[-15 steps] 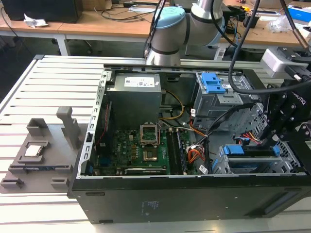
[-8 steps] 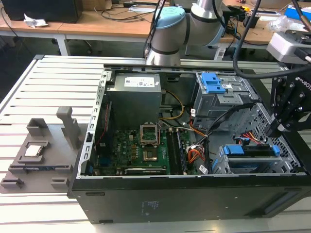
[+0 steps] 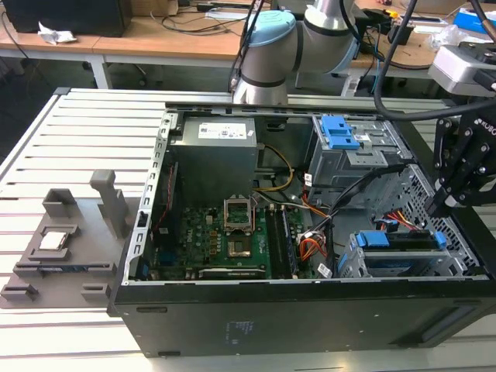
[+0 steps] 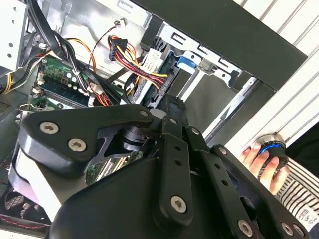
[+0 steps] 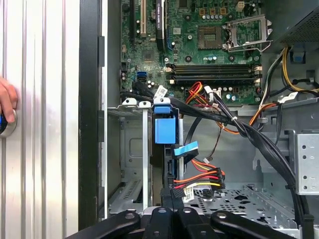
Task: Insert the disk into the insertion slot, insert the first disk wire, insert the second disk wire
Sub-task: 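Insert the first disk wire, then insert the second disk wire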
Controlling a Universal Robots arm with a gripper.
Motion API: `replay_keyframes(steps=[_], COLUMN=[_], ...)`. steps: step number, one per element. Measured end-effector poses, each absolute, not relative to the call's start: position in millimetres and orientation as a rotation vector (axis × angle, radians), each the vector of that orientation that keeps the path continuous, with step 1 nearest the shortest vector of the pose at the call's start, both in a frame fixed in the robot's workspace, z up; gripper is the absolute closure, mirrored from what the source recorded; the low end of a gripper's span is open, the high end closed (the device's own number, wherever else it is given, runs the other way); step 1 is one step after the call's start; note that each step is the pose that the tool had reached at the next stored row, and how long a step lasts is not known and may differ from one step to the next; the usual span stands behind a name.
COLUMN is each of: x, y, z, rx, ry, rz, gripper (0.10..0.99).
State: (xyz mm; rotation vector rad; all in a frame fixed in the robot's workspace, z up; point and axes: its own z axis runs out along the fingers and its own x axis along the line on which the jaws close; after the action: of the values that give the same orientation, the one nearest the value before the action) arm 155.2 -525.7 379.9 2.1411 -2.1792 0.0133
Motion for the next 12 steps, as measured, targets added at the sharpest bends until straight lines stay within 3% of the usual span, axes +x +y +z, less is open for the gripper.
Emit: replay_keyframes(steps=[8, 9, 10, 12], x=[155.2, 155.2, 155.2, 155.1], y=[-525.6, -525.7, -525.6, -525.7], z=[380.2, 380.2, 380.3, 380.3], rx=[2.141, 2.141, 2.141, 2.141], ry=[-2.179, -2.179, -2.179, -2.179], rz=[0.013, 0.013, 0.013, 0.013], gripper=[0.98, 0.914, 0.914, 0.788])
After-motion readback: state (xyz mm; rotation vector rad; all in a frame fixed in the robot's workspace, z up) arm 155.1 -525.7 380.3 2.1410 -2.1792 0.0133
